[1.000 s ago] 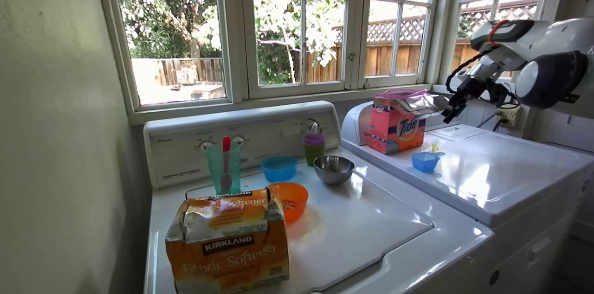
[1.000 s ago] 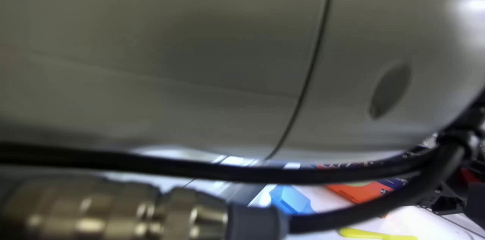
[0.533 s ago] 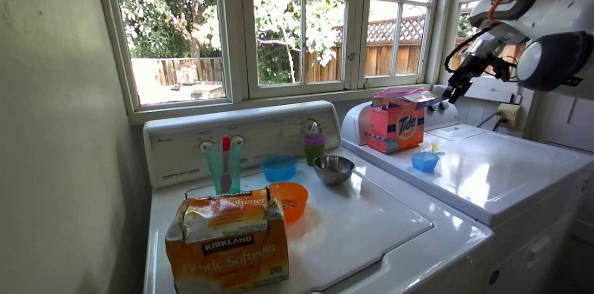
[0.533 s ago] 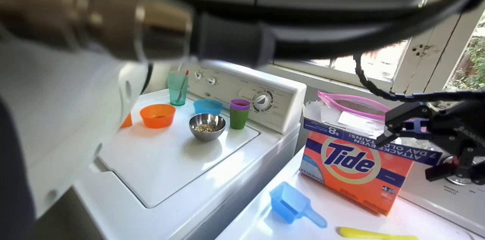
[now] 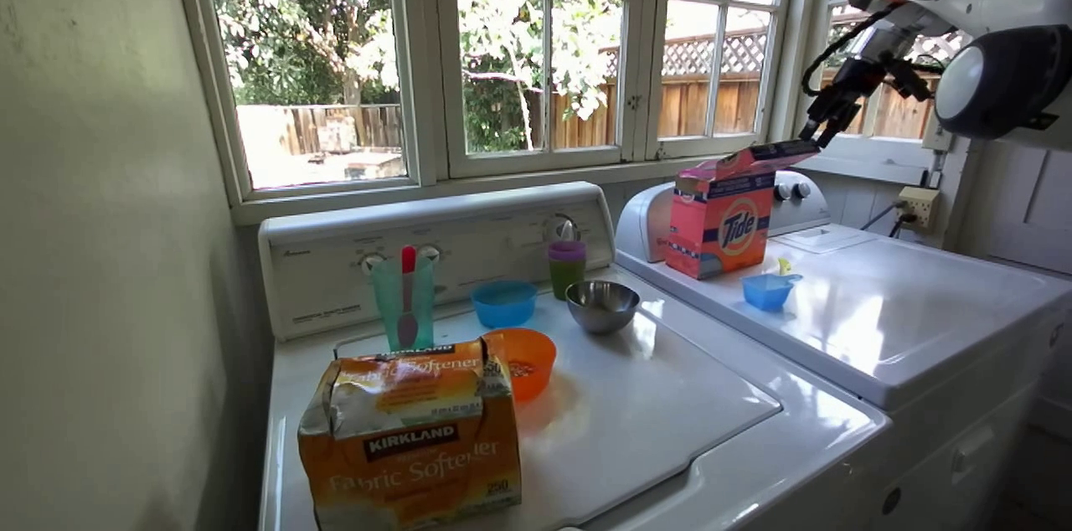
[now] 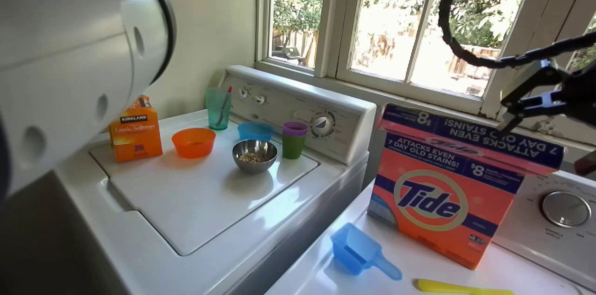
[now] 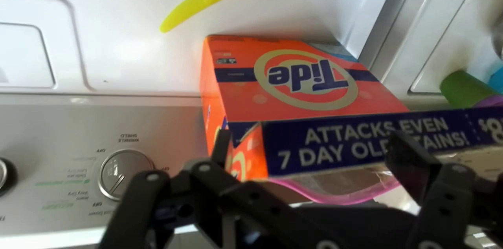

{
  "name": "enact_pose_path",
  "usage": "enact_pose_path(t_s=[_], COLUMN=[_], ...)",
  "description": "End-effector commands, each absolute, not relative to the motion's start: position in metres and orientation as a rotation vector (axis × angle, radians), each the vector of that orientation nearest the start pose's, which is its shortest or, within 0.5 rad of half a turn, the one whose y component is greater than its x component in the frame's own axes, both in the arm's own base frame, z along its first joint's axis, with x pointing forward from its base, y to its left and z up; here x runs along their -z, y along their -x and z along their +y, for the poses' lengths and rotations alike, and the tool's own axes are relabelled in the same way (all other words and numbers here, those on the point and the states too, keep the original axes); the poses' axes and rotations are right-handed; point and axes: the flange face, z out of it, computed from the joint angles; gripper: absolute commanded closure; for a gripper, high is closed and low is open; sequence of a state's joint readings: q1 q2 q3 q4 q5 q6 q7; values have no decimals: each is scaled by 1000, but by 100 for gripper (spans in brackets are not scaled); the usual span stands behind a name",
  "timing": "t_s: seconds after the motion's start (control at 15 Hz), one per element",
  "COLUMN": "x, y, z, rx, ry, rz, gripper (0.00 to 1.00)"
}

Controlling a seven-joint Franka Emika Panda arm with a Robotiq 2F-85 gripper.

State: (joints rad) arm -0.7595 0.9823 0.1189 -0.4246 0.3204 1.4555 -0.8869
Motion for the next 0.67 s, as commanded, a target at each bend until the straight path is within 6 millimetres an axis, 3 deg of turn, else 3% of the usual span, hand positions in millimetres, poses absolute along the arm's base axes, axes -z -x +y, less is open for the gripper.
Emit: enact_pose_path(t_s=[0.0,0.33,0.53,0.6], x=[-529,-580,-594,-590], y=[-607,-613,-614,-615], z=[-469,-448,-435,-436], rx=[596,860,946,891], ry=[2902,2815,2712,2779], rz=[-360,-706,-897,-788], gripper=[0,0,0,0])
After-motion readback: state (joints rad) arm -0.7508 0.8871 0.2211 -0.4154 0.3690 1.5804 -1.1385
